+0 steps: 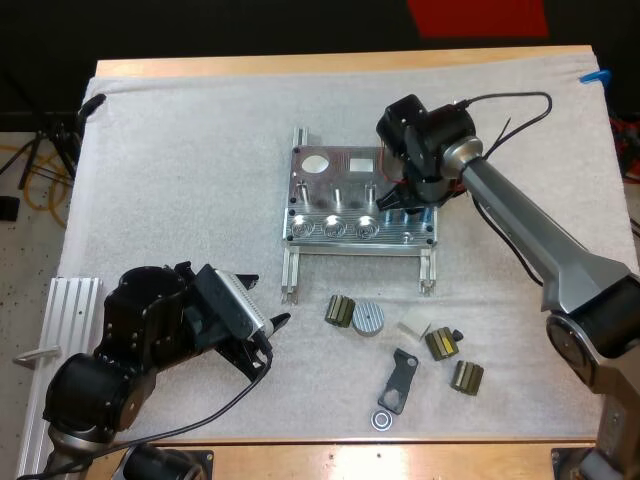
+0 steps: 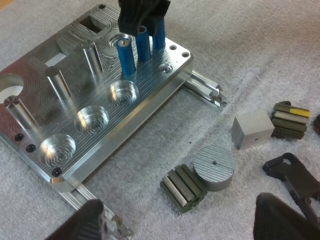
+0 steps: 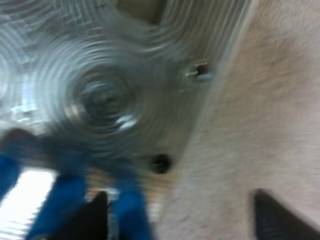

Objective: Load cells from left to right

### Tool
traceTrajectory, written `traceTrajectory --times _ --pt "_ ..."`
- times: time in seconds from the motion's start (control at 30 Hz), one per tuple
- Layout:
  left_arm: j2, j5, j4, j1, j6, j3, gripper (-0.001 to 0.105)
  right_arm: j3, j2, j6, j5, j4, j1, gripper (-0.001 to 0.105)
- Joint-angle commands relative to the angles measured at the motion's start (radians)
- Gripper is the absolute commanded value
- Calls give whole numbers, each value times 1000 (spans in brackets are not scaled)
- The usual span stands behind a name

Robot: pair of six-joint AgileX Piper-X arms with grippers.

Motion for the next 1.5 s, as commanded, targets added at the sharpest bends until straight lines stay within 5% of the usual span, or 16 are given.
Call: traceTrajectory --times 0.0,0.6,0.93,1.23,1.47 --pt "-2 11 -4 -1 7 -8 61 -5 -39 -20 7 -17 -7 75" --pt "8 8 -104 9 -16 -8 61 -5 -331 -138 -78 -196 -6 68" --pt "134 11 -311 232 -110 -77 61 20 -419 -164 -149 -383 -128 68" --pt "147 11 -225 343 -107 -247 61 20 -515 -168 -175 -337 -312 68" --pt "98 11 -111 350 -60 -257 61 20 -678 -188 -182 -280 -417 68"
